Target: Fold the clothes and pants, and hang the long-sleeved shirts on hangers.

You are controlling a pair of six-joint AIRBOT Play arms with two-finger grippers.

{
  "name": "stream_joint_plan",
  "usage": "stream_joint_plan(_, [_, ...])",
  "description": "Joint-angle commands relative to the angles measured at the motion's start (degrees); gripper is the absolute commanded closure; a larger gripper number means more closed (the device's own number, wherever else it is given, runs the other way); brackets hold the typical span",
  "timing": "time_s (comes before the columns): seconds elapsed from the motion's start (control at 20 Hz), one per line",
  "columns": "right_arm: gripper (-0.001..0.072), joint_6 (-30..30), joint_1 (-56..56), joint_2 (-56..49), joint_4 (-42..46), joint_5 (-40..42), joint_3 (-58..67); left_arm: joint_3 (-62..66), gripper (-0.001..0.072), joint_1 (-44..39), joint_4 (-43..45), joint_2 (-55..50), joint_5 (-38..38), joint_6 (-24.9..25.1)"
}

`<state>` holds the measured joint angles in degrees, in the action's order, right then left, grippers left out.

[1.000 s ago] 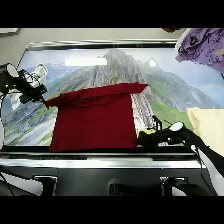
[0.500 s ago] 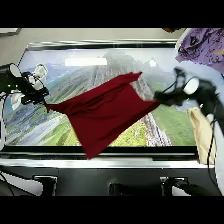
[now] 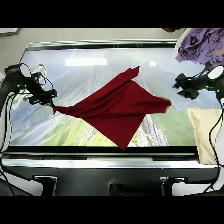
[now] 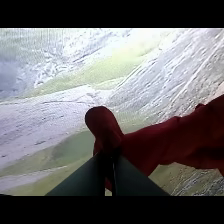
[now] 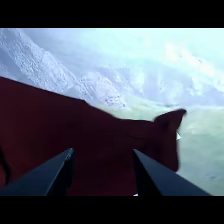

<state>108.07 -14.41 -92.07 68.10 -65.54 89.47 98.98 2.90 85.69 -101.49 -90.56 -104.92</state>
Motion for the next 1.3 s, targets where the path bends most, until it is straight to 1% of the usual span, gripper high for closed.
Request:
stream_joint_plan(0.0, [0.0232,-11.3,-3.6,-0.3,-11.8,-8.2,0.6,0.0,0.0688,-0.6,0.1,-0.1,0.0,0.2])
stream_joint_plan(0.1, [0.0232,-16.7,-6.8,1.9,-14.1,-14.5,-0.7,0.0,0.0688,-0.5,0.1,-0.1,0.0,0.2])
stream_joint_plan(0.15, [0.0231,-18.9,-7.8,4.0,-14.5,-17.5,-3.9,0.0,0.0688,-0.5,0.1,-0.1,0.0,0.2])
stream_joint_plan(0.2, [0.0231,-20.0,-8.2,7.0,-16.1,-16.8,-9.7,0.0,0.0688,-0.5,0.1,-0.1,0.0,0.5])
stream_joint_plan(0.3, [0.0232,-23.9,-7.2,15.3,-24.3,-10.8,-26.4,0.0,0.0688,-0.5,0.1,-0.1,0.0,1.0])
stream_joint_plan(0.4, [0.0232,-27.3,-3.0,23.4,-33.4,-4.3,-44.1,0.0,0.0688,-0.5,0.1,-0.1,0.0,1.0])
stream_joint_plan(0.5, [0.0232,-28.0,4.2,29.9,-37.4,3.2,-58.5,0.0,0.0688,-0.5,0.1,-0.1,0.0,1.0])
stream_joint_plan(0.6, [0.0232,-27.9,10.8,32.3,-38.7,8.9,-66.6,0.0,0.0688,-0.5,0.1,-0.1,0.0,1.0])
stream_joint_plan(0.7, [0.0232,-28.0,16.8,32.2,-41.1,12.1,-70.2,0.0,0.0687,-0.5,0.1,-0.1,0.0,1.0])
stream_joint_plan(0.8, [0.0228,-27.4,22.2,32.1,-41.7,15.6,-70.5,0.0,0.0688,-0.5,0.1,-0.1,0.0,1.0])
stream_joint_plan(0.9, [0.0228,-24.5,26.8,32.1,-41.9,20.3,-70.5,0.0,0.0687,-0.5,0.1,-0.1,0.0,1.0])
stream_joint_plan(0.95, [0.0228,-23.9,28.5,31.8,-42.1,22.1,-70.5,0.0,0.0687,-0.5,0.1,-0.1,0.0,1.0])
stream_joint_plan(1.05, [0.0229,-24.0,29.5,29.7,-44.0,22.6,-70.5,0.0,0.0688,-0.5,0.1,-0.1,0.0,1.0])
stream_joint_plan(1.25, [0.023,-32.1,29.5,25.1,-54.9,23.5,-70.5,0.0,0.0687,-0.5,0.1,-0.1,0.0,1.0])
